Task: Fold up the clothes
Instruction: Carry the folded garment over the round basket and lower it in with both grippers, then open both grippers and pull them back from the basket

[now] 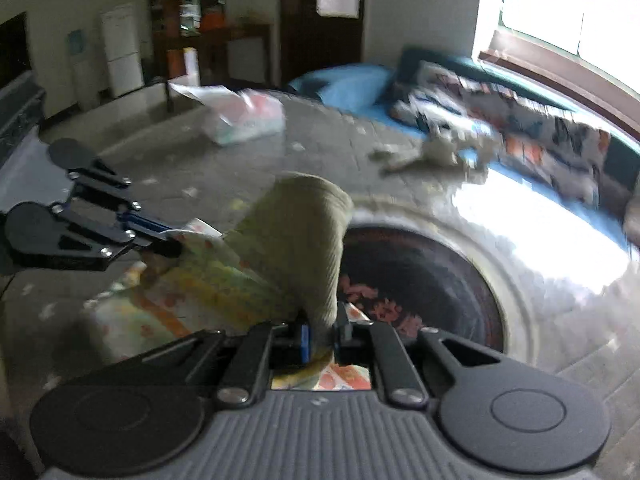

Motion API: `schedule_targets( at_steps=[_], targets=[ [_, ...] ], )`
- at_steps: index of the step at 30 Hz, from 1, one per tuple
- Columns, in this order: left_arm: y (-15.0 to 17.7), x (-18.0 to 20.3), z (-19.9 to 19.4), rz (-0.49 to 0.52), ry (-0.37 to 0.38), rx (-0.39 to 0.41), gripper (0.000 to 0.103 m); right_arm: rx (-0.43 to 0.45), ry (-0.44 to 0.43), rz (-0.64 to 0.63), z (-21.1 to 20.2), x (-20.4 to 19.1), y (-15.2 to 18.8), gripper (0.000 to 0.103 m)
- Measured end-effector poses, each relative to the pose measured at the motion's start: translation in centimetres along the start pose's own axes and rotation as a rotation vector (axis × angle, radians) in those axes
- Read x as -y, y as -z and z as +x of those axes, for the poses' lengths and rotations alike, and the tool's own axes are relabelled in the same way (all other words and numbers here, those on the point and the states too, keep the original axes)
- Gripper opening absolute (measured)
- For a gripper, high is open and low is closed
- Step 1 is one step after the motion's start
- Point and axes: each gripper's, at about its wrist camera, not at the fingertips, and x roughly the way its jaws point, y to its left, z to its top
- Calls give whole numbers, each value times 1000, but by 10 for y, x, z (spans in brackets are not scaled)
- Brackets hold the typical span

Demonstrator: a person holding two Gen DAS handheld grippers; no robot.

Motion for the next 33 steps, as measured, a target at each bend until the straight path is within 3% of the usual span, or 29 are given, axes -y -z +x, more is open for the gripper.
schedule_targets(
  at_steps=[4,8,15,22,27,33],
  targets=[
    [1,1,15,-1,-23,-30,12,0,54,68,21,10,11,26],
    [-1,-8,18,-20,-59,-36,21,26,105,123,12,20,18,41],
    [-6,-14,30,-25,-118,-39,21,135,264,129,-36,23,21,43],
    [-10,-19,31,-54,-140,-28,21,233,185,81,-73,-22,36,42],
    [-12,-16,30,-50,-147,-28,22,169,134,76,-49,-32,44,40],
    [-10,-19,30,-55,-162,-34,23,69,201,219,-6,9,60,40]
  ],
)
